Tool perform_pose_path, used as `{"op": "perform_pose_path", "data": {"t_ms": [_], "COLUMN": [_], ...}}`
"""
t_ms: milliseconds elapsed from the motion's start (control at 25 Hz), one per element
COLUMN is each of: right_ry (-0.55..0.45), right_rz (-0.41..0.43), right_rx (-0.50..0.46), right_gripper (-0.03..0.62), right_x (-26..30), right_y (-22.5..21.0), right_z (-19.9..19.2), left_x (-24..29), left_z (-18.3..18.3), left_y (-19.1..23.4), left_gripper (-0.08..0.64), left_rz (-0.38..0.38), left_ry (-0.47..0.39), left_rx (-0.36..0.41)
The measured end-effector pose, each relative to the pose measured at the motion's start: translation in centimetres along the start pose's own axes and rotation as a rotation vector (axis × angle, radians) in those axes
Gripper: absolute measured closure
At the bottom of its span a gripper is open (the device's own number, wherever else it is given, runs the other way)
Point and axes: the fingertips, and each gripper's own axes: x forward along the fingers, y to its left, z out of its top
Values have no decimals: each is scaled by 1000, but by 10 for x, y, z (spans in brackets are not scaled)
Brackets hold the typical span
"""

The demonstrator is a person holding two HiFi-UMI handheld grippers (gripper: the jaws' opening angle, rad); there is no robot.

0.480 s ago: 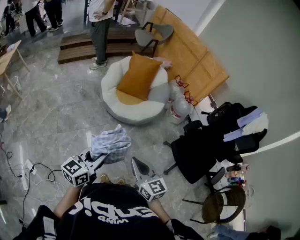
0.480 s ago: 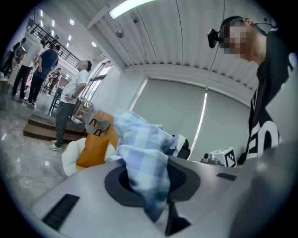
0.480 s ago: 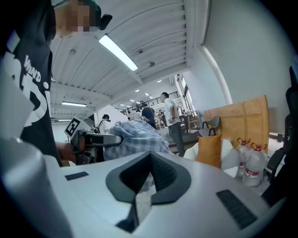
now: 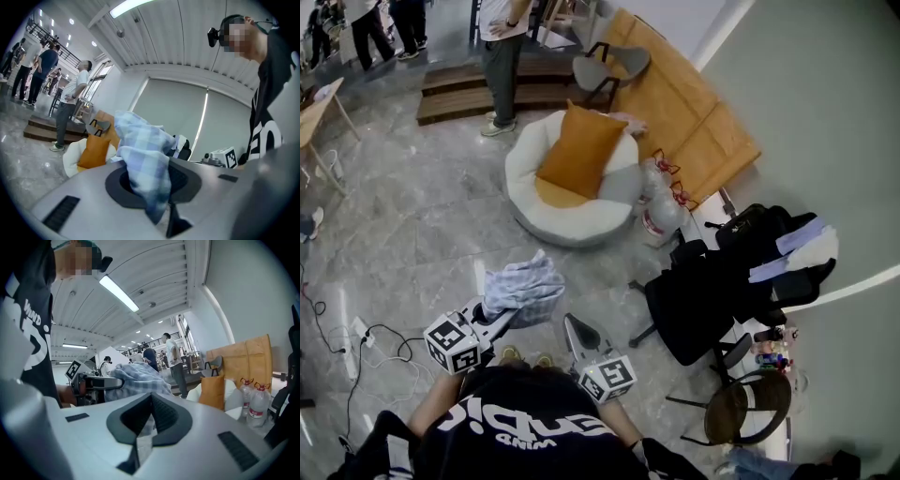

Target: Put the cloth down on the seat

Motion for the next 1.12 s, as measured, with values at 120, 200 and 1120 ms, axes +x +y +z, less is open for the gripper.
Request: {"op": "perform_pose_path", "data": {"t_ms": [120,200,1120], "right_ry": [0,6,-1], "right_rz": [6,1,-64], "right_rx": [5,4,-10], "right_gripper": [574,574,572], "right_x": [7,12,55], "right_y": [9,12,-16], "right_z": [-2,-3,4], "left_x": [-10,-16,-2], "left_z": [1,1,13], "left_y": [7,13,63], "left_gripper": [480,480,480], "left_rz": [-3,-4,-39], "left_ry": [1,3,-6], "left_rx": [9,11,-1]}}
